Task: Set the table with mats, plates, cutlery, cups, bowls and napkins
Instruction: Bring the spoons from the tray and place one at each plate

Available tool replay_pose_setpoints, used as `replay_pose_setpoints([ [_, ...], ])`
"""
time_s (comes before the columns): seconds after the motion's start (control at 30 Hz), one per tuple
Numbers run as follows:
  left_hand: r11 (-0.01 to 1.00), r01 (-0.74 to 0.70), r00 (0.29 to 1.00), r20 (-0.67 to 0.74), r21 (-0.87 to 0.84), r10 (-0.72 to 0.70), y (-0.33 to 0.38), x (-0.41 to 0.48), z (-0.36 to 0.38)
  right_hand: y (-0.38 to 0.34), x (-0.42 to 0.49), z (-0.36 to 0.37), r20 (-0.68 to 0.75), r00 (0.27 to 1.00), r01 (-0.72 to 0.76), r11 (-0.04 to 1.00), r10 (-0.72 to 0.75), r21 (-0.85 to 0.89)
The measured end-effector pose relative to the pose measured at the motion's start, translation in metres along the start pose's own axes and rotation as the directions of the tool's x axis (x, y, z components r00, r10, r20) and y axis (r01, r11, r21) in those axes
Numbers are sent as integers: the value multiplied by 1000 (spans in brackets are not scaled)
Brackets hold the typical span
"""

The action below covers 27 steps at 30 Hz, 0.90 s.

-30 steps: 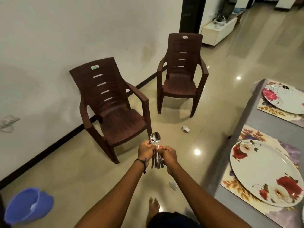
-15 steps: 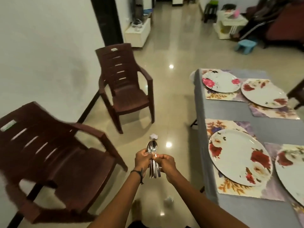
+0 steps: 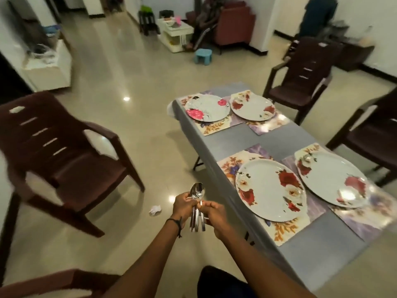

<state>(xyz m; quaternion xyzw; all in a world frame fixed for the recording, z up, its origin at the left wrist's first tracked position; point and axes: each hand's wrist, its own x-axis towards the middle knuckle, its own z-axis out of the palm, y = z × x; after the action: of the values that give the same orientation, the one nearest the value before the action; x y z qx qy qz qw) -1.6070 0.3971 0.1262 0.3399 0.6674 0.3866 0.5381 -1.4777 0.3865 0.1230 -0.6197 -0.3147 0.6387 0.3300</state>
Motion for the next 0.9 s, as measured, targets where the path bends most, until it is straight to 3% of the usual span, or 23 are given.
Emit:
replay_pose_setpoints([
  [0.3, 993, -42, 945, 327, 113, 3, 41, 84, 79, -21, 67, -48, -293, 954, -13, 984, 66, 179],
  [0.6, 966, -159, 846, 532, 202, 28, 84, 148, 142, -54, 116, -91, -462, 881, 45, 955, 100, 294],
  [0.9, 900, -275, 727, 686, 338, -35, 92, 168, 212, -54, 126, -130, -656, 724, 100, 909, 212, 404],
])
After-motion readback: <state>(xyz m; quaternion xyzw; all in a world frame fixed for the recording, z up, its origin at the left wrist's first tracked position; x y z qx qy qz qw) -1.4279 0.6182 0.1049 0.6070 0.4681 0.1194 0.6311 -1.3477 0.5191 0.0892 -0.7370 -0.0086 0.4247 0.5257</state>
